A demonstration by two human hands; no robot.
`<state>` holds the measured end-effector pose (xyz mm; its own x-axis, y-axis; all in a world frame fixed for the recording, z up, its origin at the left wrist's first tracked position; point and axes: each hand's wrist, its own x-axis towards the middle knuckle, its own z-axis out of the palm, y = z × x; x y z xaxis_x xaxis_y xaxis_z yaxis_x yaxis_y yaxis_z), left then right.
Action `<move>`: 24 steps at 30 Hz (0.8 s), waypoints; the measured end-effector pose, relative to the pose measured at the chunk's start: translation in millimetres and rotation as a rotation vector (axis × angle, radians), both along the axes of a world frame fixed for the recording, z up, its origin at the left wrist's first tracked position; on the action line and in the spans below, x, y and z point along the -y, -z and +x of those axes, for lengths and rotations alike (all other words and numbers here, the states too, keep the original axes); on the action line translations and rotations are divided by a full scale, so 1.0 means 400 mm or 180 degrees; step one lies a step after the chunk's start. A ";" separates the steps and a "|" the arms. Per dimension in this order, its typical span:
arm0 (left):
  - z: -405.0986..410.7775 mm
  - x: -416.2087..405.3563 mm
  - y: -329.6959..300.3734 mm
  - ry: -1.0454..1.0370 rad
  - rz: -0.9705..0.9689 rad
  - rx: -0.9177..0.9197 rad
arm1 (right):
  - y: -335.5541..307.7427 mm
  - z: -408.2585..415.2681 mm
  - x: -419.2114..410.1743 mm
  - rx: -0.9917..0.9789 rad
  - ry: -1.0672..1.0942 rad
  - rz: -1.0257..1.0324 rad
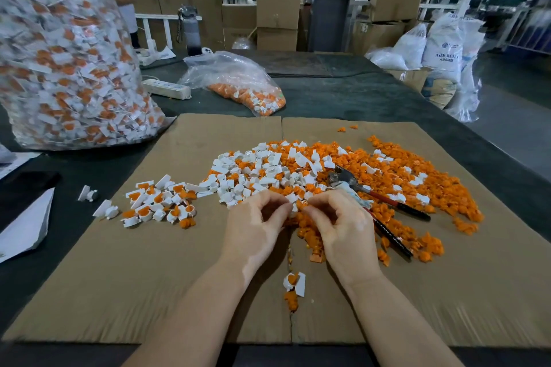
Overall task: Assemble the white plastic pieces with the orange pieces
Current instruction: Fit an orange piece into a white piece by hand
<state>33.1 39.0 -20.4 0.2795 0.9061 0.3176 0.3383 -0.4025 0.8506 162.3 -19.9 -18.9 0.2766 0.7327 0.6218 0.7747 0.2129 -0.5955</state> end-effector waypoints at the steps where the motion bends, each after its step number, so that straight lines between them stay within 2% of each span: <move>1: 0.002 -0.004 0.001 -0.0031 -0.0052 0.0006 | 0.000 0.000 -0.001 -0.0050 0.0009 -0.0014; 5: 0.020 -0.014 0.001 -0.0135 -0.0369 0.0202 | 0.001 0.000 -0.002 -0.0078 0.0108 0.0000; 8: 0.032 -0.010 0.004 -0.0218 -0.0362 0.0270 | 0.001 0.004 0.000 0.0028 0.0182 0.0126; 12: 0.025 -0.005 0.004 -0.0262 -0.0431 0.0581 | 0.006 -0.001 -0.001 0.0531 0.0236 -0.0056; 16: 0.022 -0.004 0.007 -0.0205 -0.0422 0.0541 | 0.011 -0.006 -0.004 0.0940 0.0504 -0.0446; 19: 0.023 -0.003 0.009 -0.0176 -0.0394 0.0474 | 0.011 -0.004 -0.007 0.0840 0.0561 -0.0416; 24: 0.026 -0.001 0.011 -0.0169 -0.0412 0.0441 | 0.002 -0.002 -0.001 0.0250 0.0359 -0.0251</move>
